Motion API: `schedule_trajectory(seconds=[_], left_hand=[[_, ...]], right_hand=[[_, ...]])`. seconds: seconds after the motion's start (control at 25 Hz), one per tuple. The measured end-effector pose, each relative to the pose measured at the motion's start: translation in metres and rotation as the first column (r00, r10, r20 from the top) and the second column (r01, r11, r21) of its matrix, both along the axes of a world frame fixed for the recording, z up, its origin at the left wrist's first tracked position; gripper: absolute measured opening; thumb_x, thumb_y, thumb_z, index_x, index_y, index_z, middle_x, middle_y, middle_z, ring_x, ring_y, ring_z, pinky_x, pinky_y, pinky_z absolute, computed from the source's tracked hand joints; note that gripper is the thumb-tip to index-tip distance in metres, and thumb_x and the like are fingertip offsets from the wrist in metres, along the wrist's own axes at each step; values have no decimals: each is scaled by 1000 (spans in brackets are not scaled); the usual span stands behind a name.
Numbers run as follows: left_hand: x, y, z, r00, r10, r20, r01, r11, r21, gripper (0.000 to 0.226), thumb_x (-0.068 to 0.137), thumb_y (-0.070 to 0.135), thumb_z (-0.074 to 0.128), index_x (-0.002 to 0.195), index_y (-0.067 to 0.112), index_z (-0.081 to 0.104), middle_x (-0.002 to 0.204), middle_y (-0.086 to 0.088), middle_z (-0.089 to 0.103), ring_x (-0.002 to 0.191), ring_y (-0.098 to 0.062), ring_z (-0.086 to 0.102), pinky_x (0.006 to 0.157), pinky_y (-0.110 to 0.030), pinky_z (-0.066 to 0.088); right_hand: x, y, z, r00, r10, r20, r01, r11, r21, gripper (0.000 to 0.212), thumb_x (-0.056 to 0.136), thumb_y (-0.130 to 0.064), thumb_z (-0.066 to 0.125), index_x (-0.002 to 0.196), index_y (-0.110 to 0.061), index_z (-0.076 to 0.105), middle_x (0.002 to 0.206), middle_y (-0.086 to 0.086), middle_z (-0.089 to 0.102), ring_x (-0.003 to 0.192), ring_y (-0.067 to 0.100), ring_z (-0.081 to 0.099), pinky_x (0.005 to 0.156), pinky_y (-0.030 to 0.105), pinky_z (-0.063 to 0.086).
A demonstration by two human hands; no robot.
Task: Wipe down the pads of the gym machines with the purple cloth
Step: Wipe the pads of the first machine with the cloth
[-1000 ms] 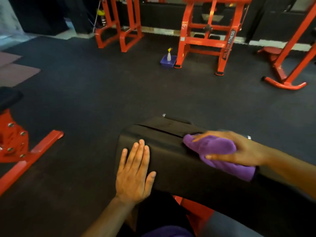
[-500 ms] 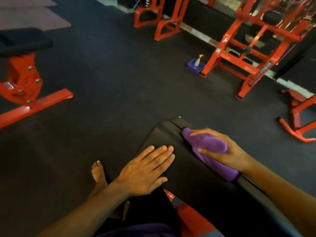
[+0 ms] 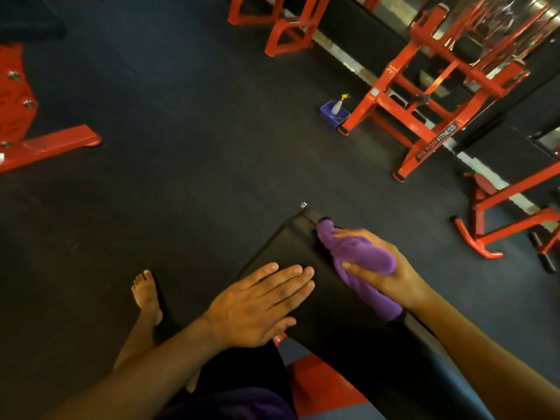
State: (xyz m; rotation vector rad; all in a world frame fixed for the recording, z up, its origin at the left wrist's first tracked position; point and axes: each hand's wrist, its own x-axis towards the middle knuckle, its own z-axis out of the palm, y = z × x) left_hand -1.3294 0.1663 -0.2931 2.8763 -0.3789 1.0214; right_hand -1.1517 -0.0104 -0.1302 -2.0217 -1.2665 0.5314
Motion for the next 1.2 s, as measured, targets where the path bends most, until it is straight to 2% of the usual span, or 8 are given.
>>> schedule_trajectory(seconds=[0.24, 0.32, 0.44, 0.56, 0.68, 0.84, 0.96, 1.2], left_hand=[[-6, -2, 6, 997, -41, -64, 35, 996, -79, 65, 109, 41, 39, 164, 11, 21, 172, -9, 17, 159, -22, 16, 129, -40, 15], [-16, 3, 9, 997, -58, -51, 41, 959, -282, 63, 109, 36, 45, 162, 9, 26, 171, -9, 20, 158, -23, 20, 129, -40, 19], [-33, 15, 7, 996, 24, -85, -69, 815, -575, 62, 108, 35, 46, 161, 8, 28, 172, -6, 20, 157, -25, 23, 128, -41, 21], [-26, 8, 4, 995, 12, -94, -54, 889, -455, 68, 106, 40, 46, 164, 13, 22, 173, -5, 16, 158, -23, 19, 128, -40, 18], [-6, 0, 3, 997, 29, -66, -51, 929, -367, 69, 106, 43, 47, 163, 13, 22, 172, -7, 17, 159, -22, 18, 129, -38, 15], [2, 7, -5, 998, 40, -53, -54, 955, -291, 68, 108, 42, 44, 163, 11, 18, 172, -8, 11, 159, -22, 14, 129, -37, 14], [1, 8, -11, 999, 33, -23, -38, 966, -257, 67, 109, 44, 45, 163, 10, 24, 171, -10, 17, 159, -23, 18, 128, -39, 20], [4, 7, -12, 994, 96, 44, -83, 968, -236, 64, 108, 42, 46, 160, 7, 32, 169, -12, 25, 157, -23, 22, 128, -39, 21]], right_hand=[[10, 14, -5, 1000, -16, -23, 15, 999, -36, 32, 91, -7, 70, 122, -11, 67, 126, -6, 67, 123, 17, 62, 105, 26, 46], [12, 21, 1, 999, -28, -36, 26, 999, -47, 33, 91, -10, 70, 124, -13, 67, 126, -6, 68, 122, 17, 62, 103, 25, 48], [30, 34, 12, 995, -97, 0, 97, 986, -134, 31, 92, -18, 71, 124, -19, 67, 122, -6, 69, 116, 16, 64, 100, 31, 51], [67, 67, 16, 978, -199, 68, 211, 937, -280, 30, 90, -36, 73, 118, -30, 68, 111, -9, 72, 106, 13, 68, 97, 39, 54], [104, 135, -8, 972, -192, 138, 236, 820, -521, 36, 88, -43, 75, 121, -28, 67, 114, -6, 72, 107, 16, 68, 101, 35, 51], [115, 208, -74, 991, 113, 74, 12, 468, -884, 36, 84, -42, 76, 116, -27, 72, 115, -1, 72, 104, 19, 67, 103, 42, 51], [109, 225, -95, 963, 260, 65, -3, 256, -967, 40, 79, -48, 75, 109, -22, 72, 108, 4, 72, 95, 23, 69, 92, 44, 57], [62, 218, -42, 863, 504, -36, -203, 281, -938, 22, 82, -46, 74, 98, -34, 65, 92, -14, 68, 87, 9, 64, 78, 30, 51]])
